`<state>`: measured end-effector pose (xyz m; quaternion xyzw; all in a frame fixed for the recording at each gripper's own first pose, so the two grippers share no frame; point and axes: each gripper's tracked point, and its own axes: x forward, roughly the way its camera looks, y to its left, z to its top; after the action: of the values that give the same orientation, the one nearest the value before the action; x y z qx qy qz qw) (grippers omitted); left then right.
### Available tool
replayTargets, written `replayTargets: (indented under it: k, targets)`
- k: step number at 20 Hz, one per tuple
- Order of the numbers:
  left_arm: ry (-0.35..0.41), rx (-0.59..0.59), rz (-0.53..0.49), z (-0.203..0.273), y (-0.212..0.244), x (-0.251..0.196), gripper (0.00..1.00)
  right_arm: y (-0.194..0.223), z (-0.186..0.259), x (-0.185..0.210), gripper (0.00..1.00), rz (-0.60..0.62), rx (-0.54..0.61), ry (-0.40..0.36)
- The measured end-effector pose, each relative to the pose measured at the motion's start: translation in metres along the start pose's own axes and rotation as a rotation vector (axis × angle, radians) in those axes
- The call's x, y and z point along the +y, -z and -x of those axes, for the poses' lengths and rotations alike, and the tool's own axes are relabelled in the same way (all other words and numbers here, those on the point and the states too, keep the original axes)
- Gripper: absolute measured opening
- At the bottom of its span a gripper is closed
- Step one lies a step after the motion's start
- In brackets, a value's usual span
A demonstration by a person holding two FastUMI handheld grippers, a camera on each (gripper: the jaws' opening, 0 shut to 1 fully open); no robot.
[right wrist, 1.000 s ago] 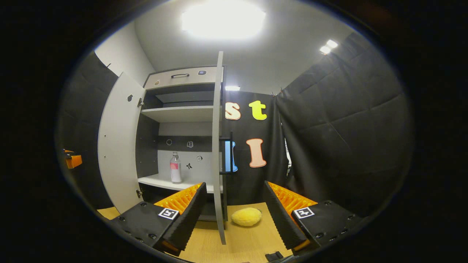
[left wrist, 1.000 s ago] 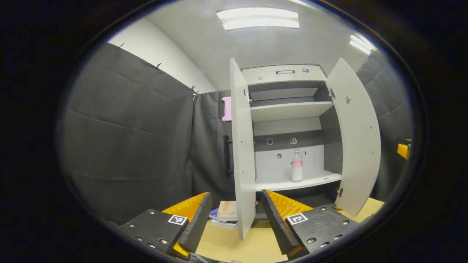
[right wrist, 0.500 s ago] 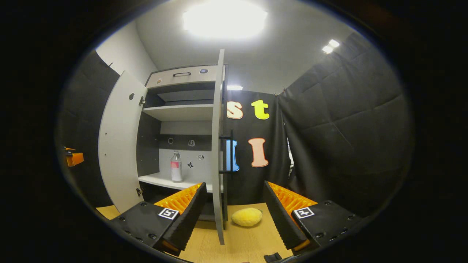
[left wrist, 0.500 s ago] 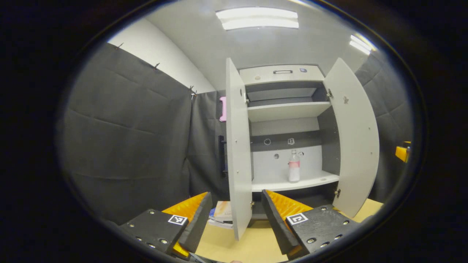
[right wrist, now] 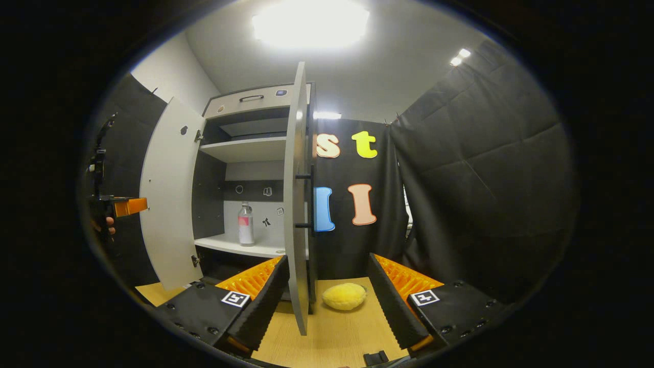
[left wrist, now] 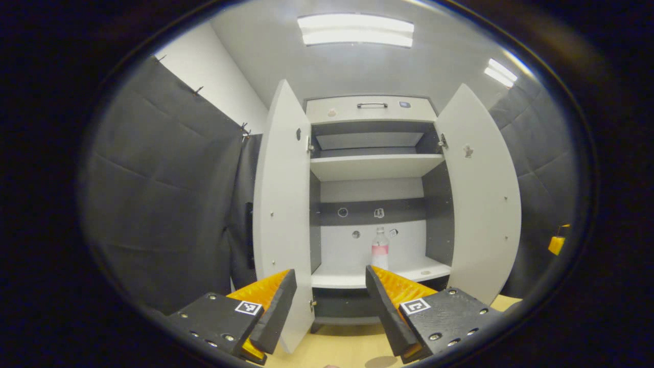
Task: Grasp the bottle in the cabinet with the left hand and place it on the coaster, then close the right door with the right hand and the left door with the left hand.
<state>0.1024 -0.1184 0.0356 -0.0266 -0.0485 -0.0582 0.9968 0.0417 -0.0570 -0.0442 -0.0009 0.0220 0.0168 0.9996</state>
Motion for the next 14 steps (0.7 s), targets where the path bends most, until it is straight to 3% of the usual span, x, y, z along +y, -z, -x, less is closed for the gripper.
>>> replayTargets:
  k: [4,11,12,14]
  targets:
    - [0.07,-0.024,-0.002,-0.049,0.003,-0.029,0.89,0.005,-0.013,-0.016,0.98,0.009,0.001,0.059]
    - [0.188,-0.011,0.081,-0.148,0.03,-0.072,0.89,0.0,-0.042,-0.036,0.98,0.029,-0.014,0.19]
    - [0.201,-0.012,0.088,-0.159,0.032,-0.077,0.82,0.0,-0.045,-0.037,0.98,0.026,-0.018,0.206]
    - [0.222,-0.018,0.088,-0.184,0.036,-0.084,0.83,0.004,-0.051,-0.041,0.98,0.032,-0.013,0.238]
